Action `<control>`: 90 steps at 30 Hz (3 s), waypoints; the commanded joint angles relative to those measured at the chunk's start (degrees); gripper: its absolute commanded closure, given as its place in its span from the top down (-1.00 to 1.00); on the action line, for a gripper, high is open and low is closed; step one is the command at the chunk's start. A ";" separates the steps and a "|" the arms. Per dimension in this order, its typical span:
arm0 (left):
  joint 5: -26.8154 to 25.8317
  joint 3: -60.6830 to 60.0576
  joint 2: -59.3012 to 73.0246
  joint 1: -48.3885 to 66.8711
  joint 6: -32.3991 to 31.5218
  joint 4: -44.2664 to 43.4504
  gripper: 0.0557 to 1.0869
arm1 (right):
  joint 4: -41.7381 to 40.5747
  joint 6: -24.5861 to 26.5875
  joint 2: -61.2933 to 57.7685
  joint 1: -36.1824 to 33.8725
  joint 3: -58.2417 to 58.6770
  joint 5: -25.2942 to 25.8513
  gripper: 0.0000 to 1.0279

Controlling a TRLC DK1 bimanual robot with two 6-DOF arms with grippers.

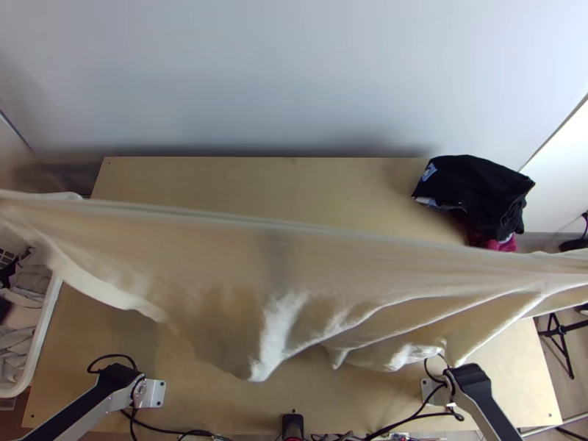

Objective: Fold the t-shirt

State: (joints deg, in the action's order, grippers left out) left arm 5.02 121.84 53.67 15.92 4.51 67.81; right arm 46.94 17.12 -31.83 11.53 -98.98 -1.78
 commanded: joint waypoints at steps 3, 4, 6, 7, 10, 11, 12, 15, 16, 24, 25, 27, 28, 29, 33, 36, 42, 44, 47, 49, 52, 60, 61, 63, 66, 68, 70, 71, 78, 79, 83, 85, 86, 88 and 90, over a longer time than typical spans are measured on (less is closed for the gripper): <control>-6.77 -21.38 -5.77 0.07 -2.49 4.00 -0.93 | 1.93 -2.80 1.60 -2.56 9.42 -2.09 -0.95; -6.77 -23.67 -5.95 0.25 -2.49 4.00 -0.93 | 1.93 -3.15 1.60 -2.56 11.18 -2.09 -0.95; -6.77 -27.71 -6.03 0.51 -2.58 2.15 -0.93 | 1.58 -3.68 1.34 -2.56 14.25 -2.09 -0.95; -6.77 -29.56 -6.03 0.78 -2.67 1.36 -0.93 | 1.23 -3.94 0.90 -2.56 15.48 -2.09 -0.95; -6.77 -34.74 -5.77 1.48 -2.58 -2.42 -0.93 | 0.44 -3.94 -0.95 -2.56 18.56 -2.09 -0.95; -6.77 -36.32 -5.59 1.83 -2.58 -3.91 -0.93 | 0.00 -3.85 -1.65 -2.48 19.53 -2.09 -0.95; -6.77 -37.64 -5.24 2.18 -2.67 -5.41 -0.93 | -0.53 -3.85 -2.44 -2.48 20.32 -2.09 -0.95; -6.69 -40.72 -4.01 2.45 -2.67 -9.36 -0.93 | -2.20 -3.41 -4.90 -2.30 22.16 -2.09 -0.95; -6.69 -41.51 -3.48 2.45 -2.67 -10.59 -0.93 | -3.08 -3.33 -5.87 -2.21 22.60 -2.09 -0.95; -6.60 -45.38 1.17 -0.37 -0.56 -22.37 -0.93 | -8.27 -3.33 -15.80 0.86 24.89 -2.00 -0.95; -6.60 -45.64 2.05 -0.89 -0.21 -23.78 -0.93 | -8.97 -3.50 -17.21 1.04 25.06 -2.00 -0.95; -6.60 -46.17 3.90 -2.04 -0.12 -27.03 -0.93 | -10.20 -3.59 -20.02 2.09 25.15 -2.00 -0.95; -6.60 -46.43 4.95 -2.83 -0.03 -28.88 -0.93 | -11.25 -3.59 -21.34 2.36 25.33 -1.82 -0.95; -6.60 -46.52 6.18 -3.62 -0.03 -30.46 -0.93 | -11.96 -3.59 -22.83 2.53 25.41 -1.82 -0.95; -6.60 -46.70 11.28 -5.82 0.14 -36.52 -0.93 | -15.82 -3.50 -28.37 2.62 25.15 -1.65 -0.95; -6.60 -46.70 15.50 -7.13 0.58 -40.92 -0.93 | -18.72 -3.33 -32.76 2.62 24.45 -1.65 -0.95; -6.51 -46.43 24.38 -8.63 1.73 -48.04 -0.93 | -23.73 -3.15 -41.47 2.53 22.87 -1.47 -0.95; -6.51 -46.43 27.45 -9.07 2.08 -50.15 -0.93 | -25.40 -3.06 -44.63 2.53 22.43 -1.47 -0.95; -6.60 -46.17 31.85 -9.86 2.52 -53.75 -0.93 | -27.43 -3.06 -49.73 2.27 21.02 -1.47 -0.95; -6.51 -45.29 34.75 -10.39 2.61 -55.15 -0.93 | -28.48 -3.06 -53.24 2.18 19.61 -1.47 -0.95; -6.42 -43.53 38.62 -11.09 2.78 -57.09 -0.93 | -30.24 -2.89 -58.87 1.83 16.89 -1.47 -0.95; -5.46 -35.97 48.90 -12.93 2.69 -59.29 -0.93 | -31.73 -2.89 -71.88 0.86 7.22 -1.47 -0.95; -5.19 -35.27 50.04 -12.93 2.61 -59.64 -0.93 | -31.73 -2.89 -73.02 0.78 6.25 -1.47 -0.95; -4.14 -34.57 51.80 -12.93 2.87 -61.31 -0.93 | -32.00 -2.80 -75.04 0.78 4.85 -1.47 -0.95; -3.52 -32.81 54.88 -12.93 2.96 -62.27 -0.93 | -33.05 -2.80 -78.12 0.51 3.35 -1.47 -0.95; -2.56 -31.40 56.98 -12.93 2.96 -62.89 -0.93 | -33.40 -2.89 -80.23 0.42 1.86 -0.86 -0.95; -1.68 -29.82 58.92 -12.93 2.96 -63.77 -0.93 | -34.37 -2.80 -82.16 0.34 0.45 -0.42 -0.95; -1.06 -28.94 60.06 -12.93 2.96 -63.94 -0.93 | -34.55 -2.89 -83.13 0.34 -0.43 -0.15 -0.95; 0.70 -25.25 66.21 -12.58 2.96 -65.35 -0.93 | -35.16 -1.30 -89.19 0.34 -3.94 1.69 -0.95; 0.78 -24.99 66.83 -12.50 3.05 -65.53 -0.93 | -35.25 -1.13 -89.72 0.34 -4.12 1.87 -0.95; 0.96 -23.49 69.20 -12.58 3.40 -66.05 -0.93 | -35.86 -0.87 -91.39 0.34 -4.47 2.57 -0.95; 1.22 -22.53 70.34 -12.67 3.66 -66.23 -0.93 | -36.04 -0.87 -92.09 0.51 -4.73 2.66 -0.95; 1.22 -22.17 70.87 -12.67 3.84 -66.23 -0.93 | -36.04 -0.87 -92.62 0.51 -5.00 2.75 -0.95; 1.22 -21.47 71.75 -12.76 4.19 -66.23 -0.93 | -36.04 -0.78 -93.67 0.51 -5.70 2.84 -0.95; 1.14 -21.12 72.45 -12.76 4.63 -66.32 -0.93 | -36.04 -0.51 -94.73 0.60 -6.40 3.10 -0.95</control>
State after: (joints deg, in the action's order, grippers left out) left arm 5.89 98.48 122.72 3.29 8.21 1.98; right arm 11.18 16.14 -123.09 11.94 -103.48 0.60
